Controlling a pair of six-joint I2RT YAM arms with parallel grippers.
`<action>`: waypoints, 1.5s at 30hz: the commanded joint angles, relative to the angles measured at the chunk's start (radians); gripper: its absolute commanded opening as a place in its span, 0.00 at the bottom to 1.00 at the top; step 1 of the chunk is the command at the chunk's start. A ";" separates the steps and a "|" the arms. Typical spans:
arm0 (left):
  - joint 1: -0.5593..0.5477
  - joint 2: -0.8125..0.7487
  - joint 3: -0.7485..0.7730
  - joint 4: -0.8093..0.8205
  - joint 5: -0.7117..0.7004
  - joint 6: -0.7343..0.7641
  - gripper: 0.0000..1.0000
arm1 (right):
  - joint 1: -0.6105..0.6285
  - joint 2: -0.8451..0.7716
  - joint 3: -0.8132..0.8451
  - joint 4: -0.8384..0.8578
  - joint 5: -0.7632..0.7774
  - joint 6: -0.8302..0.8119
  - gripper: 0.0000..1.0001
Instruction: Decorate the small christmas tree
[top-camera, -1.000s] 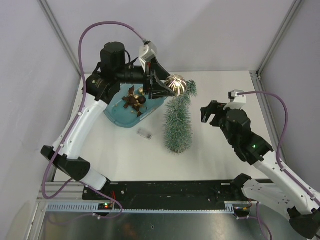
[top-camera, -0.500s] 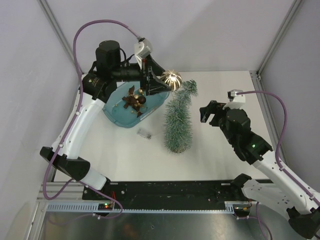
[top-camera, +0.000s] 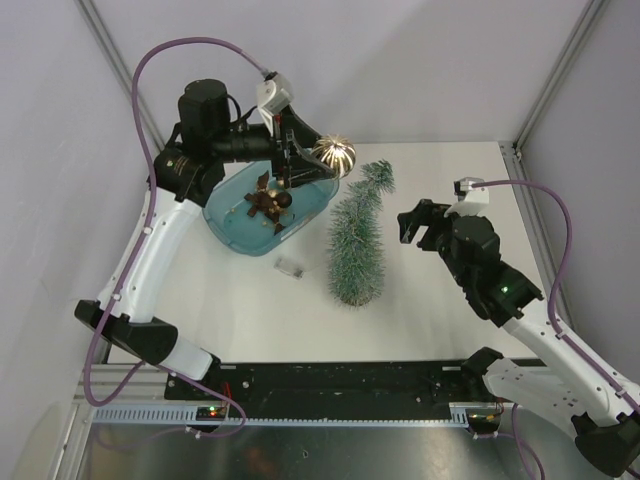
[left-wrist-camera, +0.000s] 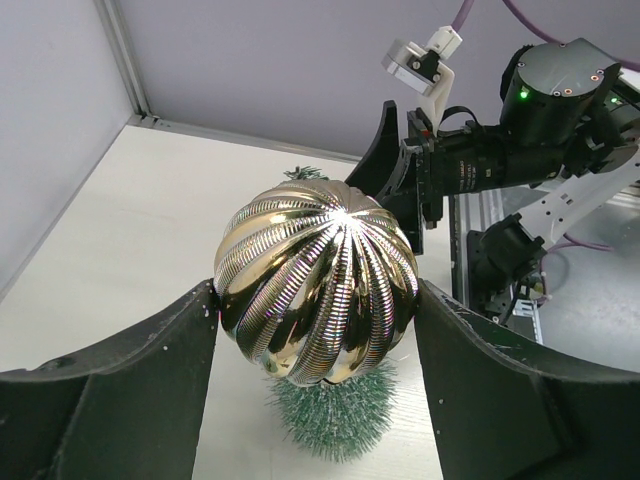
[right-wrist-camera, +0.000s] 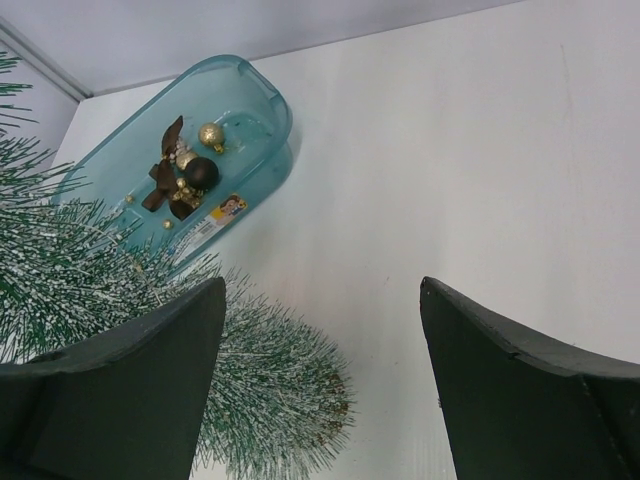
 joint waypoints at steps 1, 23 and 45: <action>-0.016 -0.008 0.016 0.000 0.042 -0.024 0.33 | -0.005 -0.002 -0.004 0.046 -0.010 -0.004 0.83; -0.054 0.042 0.013 0.000 0.043 -0.022 0.32 | -0.007 0.018 -0.018 0.096 -0.037 0.013 0.82; -0.080 0.001 -0.088 -0.001 0.068 -0.036 0.31 | -0.007 0.014 -0.027 0.113 -0.036 0.020 0.82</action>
